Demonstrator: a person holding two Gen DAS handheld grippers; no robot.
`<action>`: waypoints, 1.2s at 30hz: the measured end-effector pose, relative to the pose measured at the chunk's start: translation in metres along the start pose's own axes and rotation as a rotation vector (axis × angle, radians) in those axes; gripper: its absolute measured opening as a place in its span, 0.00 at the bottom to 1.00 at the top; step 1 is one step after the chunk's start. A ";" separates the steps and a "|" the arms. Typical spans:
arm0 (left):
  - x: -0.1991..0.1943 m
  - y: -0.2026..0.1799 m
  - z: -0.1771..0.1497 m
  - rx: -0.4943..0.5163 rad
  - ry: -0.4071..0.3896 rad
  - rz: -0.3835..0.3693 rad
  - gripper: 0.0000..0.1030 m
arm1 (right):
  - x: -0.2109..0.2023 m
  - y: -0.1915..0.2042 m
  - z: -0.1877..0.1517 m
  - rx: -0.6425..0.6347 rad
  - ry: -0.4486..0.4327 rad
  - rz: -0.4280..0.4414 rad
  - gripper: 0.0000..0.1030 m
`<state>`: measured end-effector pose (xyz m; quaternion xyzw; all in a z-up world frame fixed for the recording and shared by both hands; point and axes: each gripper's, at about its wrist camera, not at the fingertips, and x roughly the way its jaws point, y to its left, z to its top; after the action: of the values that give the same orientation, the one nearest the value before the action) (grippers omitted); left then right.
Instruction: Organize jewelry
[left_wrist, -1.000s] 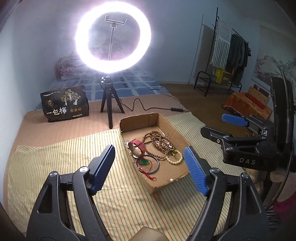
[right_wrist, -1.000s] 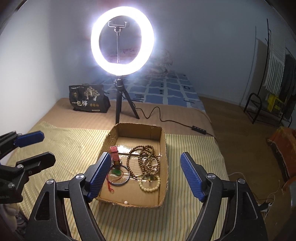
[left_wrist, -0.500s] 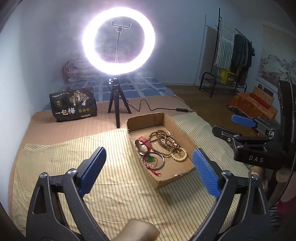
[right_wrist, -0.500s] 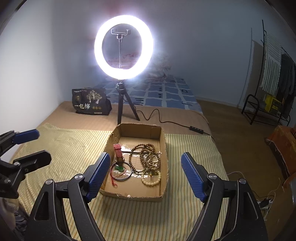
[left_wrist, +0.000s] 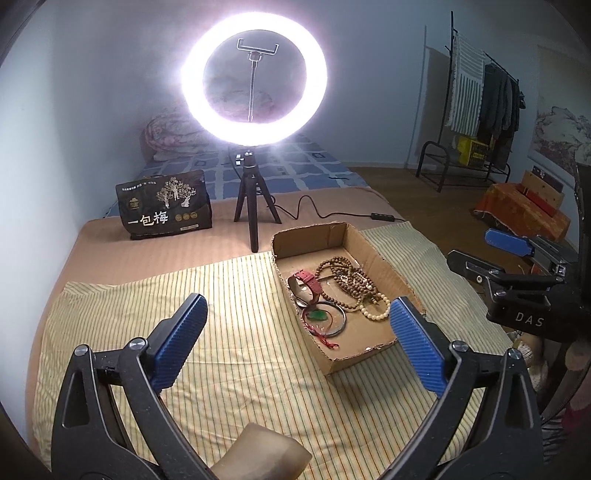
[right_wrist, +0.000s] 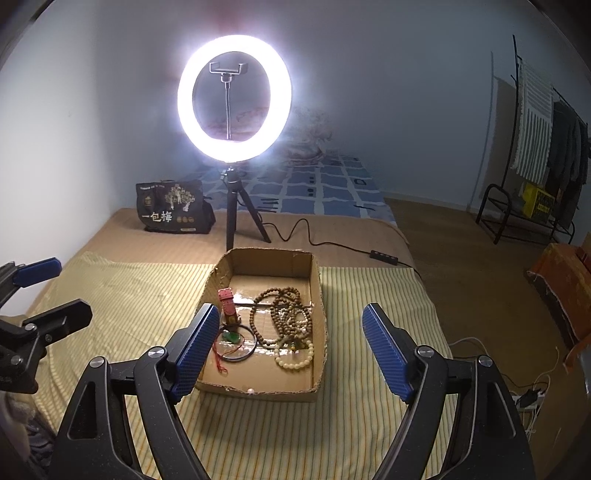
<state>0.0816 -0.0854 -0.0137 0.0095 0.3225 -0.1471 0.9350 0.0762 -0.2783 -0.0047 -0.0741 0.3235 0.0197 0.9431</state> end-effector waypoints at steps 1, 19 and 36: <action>0.000 0.000 0.000 0.000 -0.001 0.000 0.98 | 0.001 0.000 0.000 -0.001 0.001 -0.001 0.78; 0.000 -0.001 0.000 -0.012 0.009 0.015 0.99 | 0.002 0.000 -0.002 -0.007 0.010 -0.005 0.78; 0.003 -0.005 -0.002 -0.001 0.031 0.001 0.99 | 0.002 0.000 -0.005 -0.011 0.014 -0.007 0.78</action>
<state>0.0811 -0.0912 -0.0170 0.0114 0.3372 -0.1462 0.9300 0.0748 -0.2793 -0.0103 -0.0805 0.3297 0.0175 0.9405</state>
